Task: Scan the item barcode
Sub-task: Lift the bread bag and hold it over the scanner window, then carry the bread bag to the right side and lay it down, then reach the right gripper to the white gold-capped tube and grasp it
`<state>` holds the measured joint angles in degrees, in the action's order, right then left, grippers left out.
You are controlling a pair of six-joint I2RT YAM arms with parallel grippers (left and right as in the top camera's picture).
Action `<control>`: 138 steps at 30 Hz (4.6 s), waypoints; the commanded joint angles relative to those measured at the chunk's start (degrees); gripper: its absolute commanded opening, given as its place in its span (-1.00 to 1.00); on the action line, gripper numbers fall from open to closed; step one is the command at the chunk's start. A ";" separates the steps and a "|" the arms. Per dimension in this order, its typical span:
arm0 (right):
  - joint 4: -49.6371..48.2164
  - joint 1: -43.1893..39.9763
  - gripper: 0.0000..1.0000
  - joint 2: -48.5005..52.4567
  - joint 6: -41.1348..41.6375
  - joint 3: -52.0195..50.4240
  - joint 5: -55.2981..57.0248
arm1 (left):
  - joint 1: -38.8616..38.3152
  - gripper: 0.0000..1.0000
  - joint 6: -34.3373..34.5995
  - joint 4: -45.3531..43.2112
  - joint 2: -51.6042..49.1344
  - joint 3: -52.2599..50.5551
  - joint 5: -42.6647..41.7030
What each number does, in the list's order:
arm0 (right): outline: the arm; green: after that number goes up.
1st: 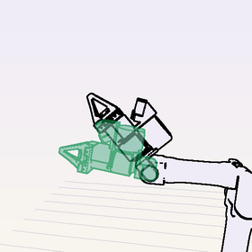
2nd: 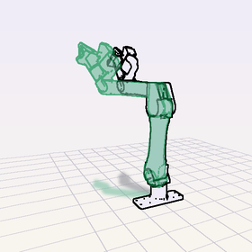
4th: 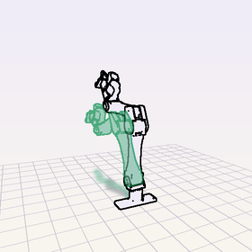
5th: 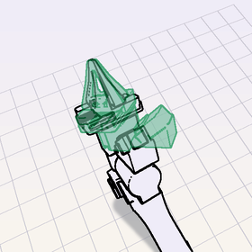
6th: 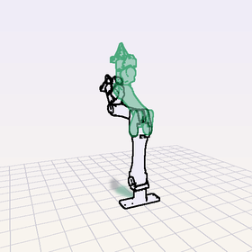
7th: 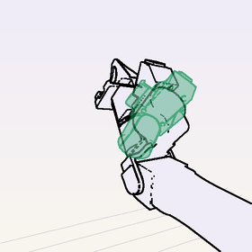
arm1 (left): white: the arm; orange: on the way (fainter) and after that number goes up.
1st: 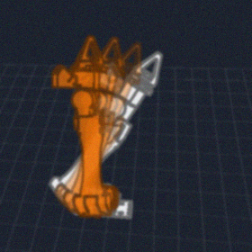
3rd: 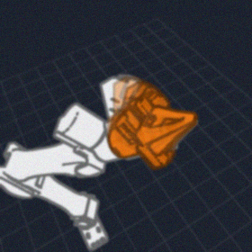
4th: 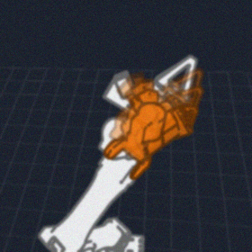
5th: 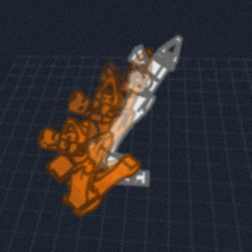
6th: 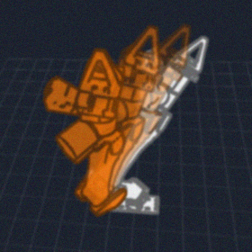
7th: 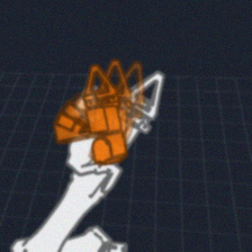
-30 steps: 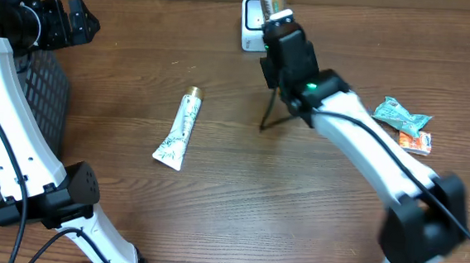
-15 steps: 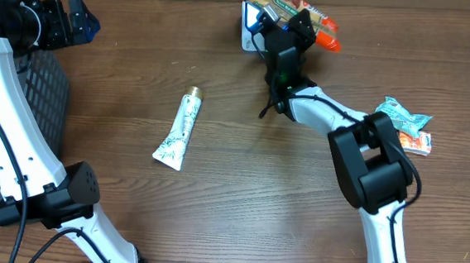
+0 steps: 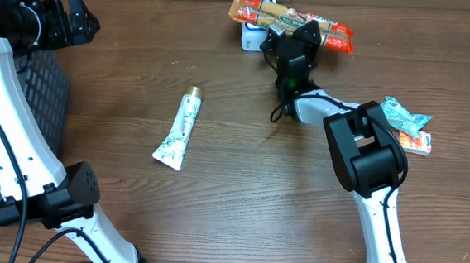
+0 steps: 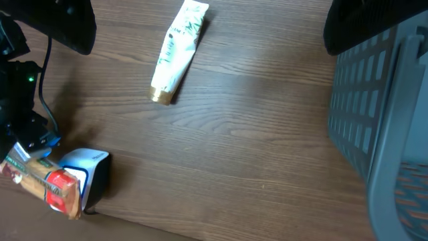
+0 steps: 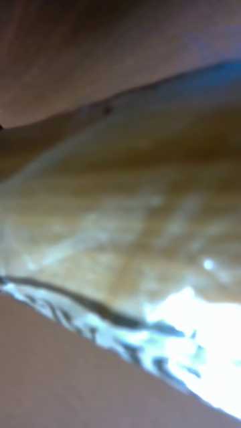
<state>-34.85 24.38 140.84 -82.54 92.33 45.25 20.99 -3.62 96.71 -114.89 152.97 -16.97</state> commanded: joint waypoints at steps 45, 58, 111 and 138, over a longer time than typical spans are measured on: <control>-19.74 -0.90 -0.93 5.14 -9.70 13.18 -4.22 | -0.39 0.99 -1.11 0.09 -0.13 0.09 -0.46; -18.64 -0.90 -0.93 5.14 -9.64 13.18 -4.22 | -0.39 0.99 -1.11 0.09 -0.13 0.09 -0.46; 75.56 -34.45 0.74 -49.22 127.51 -27.65 -44.44 | -0.44 0.99 -1.11 0.09 -0.13 0.09 -0.46; 58.66 4.48 0.77 -32.24 112.83 -5.99 -72.35 | -0.44 0.99 -1.11 0.09 -0.13 0.09 -0.46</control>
<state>27.49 23.90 103.46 27.46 85.45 -25.36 20.99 -3.62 96.71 -114.89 152.97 -16.97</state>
